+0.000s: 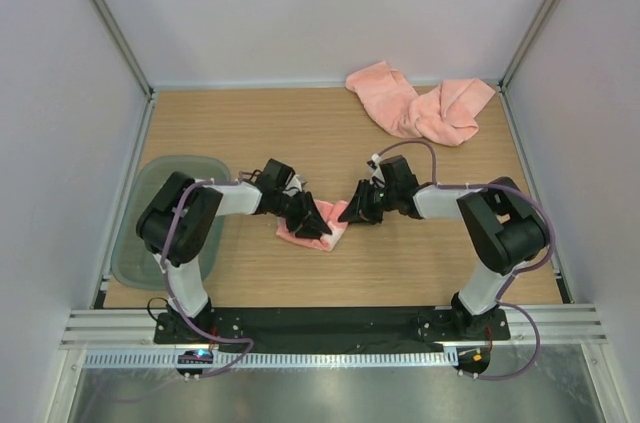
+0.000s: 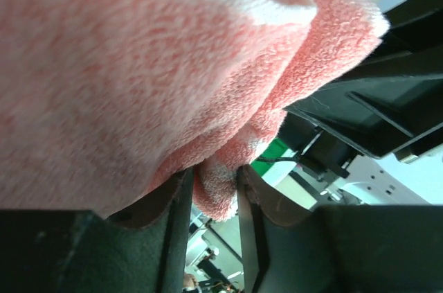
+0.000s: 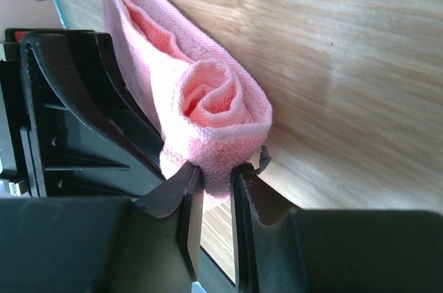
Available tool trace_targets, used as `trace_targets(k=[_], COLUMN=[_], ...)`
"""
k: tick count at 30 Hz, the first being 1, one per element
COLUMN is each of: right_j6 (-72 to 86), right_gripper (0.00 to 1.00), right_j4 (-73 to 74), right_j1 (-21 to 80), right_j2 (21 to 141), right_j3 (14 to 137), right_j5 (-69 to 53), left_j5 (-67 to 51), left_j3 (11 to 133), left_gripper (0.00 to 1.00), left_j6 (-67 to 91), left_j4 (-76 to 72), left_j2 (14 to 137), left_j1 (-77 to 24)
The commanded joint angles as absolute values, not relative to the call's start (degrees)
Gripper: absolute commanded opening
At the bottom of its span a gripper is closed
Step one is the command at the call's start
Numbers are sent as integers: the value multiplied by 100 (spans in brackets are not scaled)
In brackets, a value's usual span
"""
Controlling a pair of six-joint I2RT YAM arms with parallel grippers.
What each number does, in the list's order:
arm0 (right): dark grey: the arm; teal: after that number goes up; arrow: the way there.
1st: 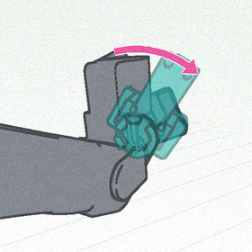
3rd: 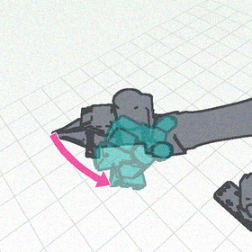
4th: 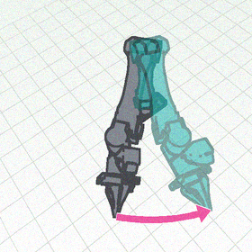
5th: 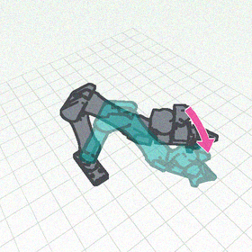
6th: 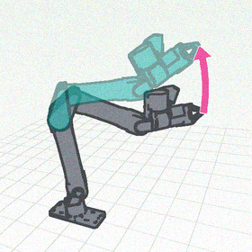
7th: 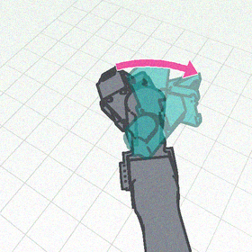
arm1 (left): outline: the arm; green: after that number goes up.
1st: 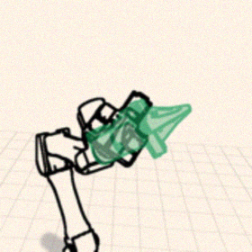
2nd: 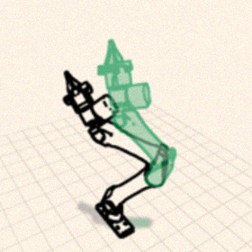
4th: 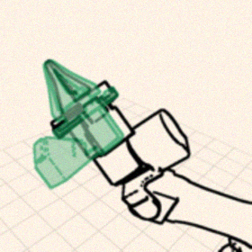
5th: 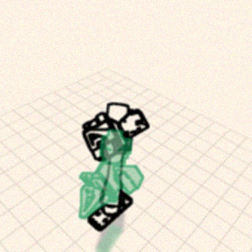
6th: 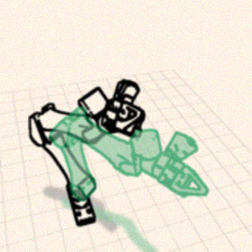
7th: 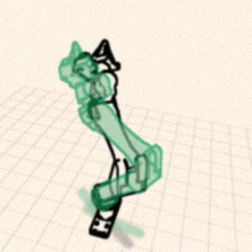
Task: Roll the towels
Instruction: Roll the towel
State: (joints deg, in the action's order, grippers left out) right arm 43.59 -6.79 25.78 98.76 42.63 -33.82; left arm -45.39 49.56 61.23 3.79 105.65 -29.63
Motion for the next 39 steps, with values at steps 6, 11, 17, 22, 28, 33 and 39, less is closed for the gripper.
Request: trace_targets(k=[6, 11, 17, 22, 28, 33, 39], right_j6=[3841, 3779, 3744, 3727, 3709, 3735, 3700], right_gripper=[11, 10, 10, 10, 10, 10, 10], right_j4=[658, 1062, 1406, 1617, 1942, 2250, 2452], right_j1=[2716, 2786, 2900, 2962, 3067, 3181, 3252], right_j2=[9282, 9097, 9044, 9088, 9211, 9325, 9387], right_j3=[4579, 4710, 4904, 5053, 5273, 5502, 5607], right_j5=[-2646, -2514, -2400, -2303, -2215, -2136, -2101], left_j5=[-3429, -2149, -504, 1087, 2677, 2962, 3120], left_j3=[5536, 6125, 6732, 6943, 7198, 7488, 7550], left_gripper=[42, 43, 42, 42, 42, 41, 42], left_j6=[5082, 4580, 4061, 3657, 3173, 3138, 3103], left_j4=[2064, 2986, 3550, 3682, 3709, 3648, 3542], left_j2=[10213, 9915, 9326, 8922, 8982, 9508, 9949], left_j1=[-3295, -3629, -4236, -4947, -6397, -6969, -7180])
